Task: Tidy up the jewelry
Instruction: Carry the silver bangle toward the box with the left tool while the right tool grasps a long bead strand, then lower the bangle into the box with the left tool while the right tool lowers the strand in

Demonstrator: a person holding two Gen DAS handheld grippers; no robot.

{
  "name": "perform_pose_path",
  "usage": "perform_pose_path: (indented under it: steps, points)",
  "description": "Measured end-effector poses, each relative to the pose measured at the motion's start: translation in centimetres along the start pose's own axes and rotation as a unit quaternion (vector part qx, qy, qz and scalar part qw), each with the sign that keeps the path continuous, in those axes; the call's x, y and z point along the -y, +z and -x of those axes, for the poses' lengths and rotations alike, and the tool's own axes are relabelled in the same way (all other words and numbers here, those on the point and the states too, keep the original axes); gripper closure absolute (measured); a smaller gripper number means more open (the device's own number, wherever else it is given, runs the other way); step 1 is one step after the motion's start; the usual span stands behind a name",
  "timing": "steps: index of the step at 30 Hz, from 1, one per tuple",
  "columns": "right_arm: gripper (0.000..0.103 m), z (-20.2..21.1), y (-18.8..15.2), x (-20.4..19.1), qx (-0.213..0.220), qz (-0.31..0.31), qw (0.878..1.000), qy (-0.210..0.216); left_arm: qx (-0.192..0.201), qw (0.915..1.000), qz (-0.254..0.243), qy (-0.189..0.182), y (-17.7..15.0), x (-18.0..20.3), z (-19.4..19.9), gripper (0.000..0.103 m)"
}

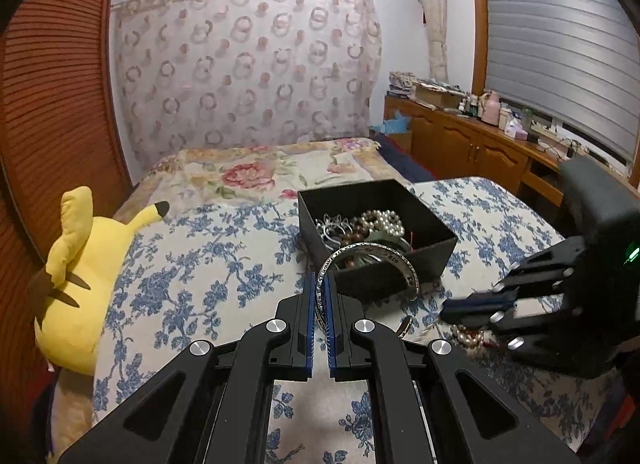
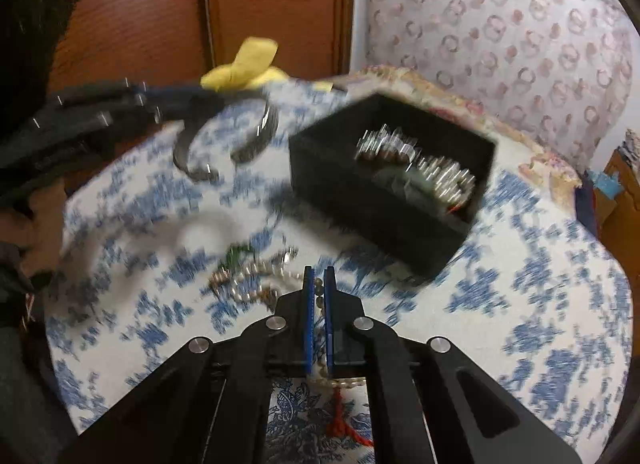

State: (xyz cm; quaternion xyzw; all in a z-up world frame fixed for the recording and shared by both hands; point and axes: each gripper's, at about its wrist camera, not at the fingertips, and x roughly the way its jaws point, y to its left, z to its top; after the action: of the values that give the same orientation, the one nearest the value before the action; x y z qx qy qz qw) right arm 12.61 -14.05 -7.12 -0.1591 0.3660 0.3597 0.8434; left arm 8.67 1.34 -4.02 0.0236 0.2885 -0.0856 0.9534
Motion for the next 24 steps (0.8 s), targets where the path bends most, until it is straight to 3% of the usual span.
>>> perform_pose_path:
  steps: [12, 24]
  points:
    - [0.098, 9.9, 5.9, 0.4, 0.116, 0.013, 0.993, -0.035, 0.033, 0.9995, 0.003, -0.002, 3.3, -0.1, 1.5, 0.099]
    - [0.098, 12.8, 10.7, 3.1, 0.168, 0.015, 0.984, -0.064, 0.036, 0.9994, 0.0, -0.004, 4.7, 0.5, 0.5, 0.099]
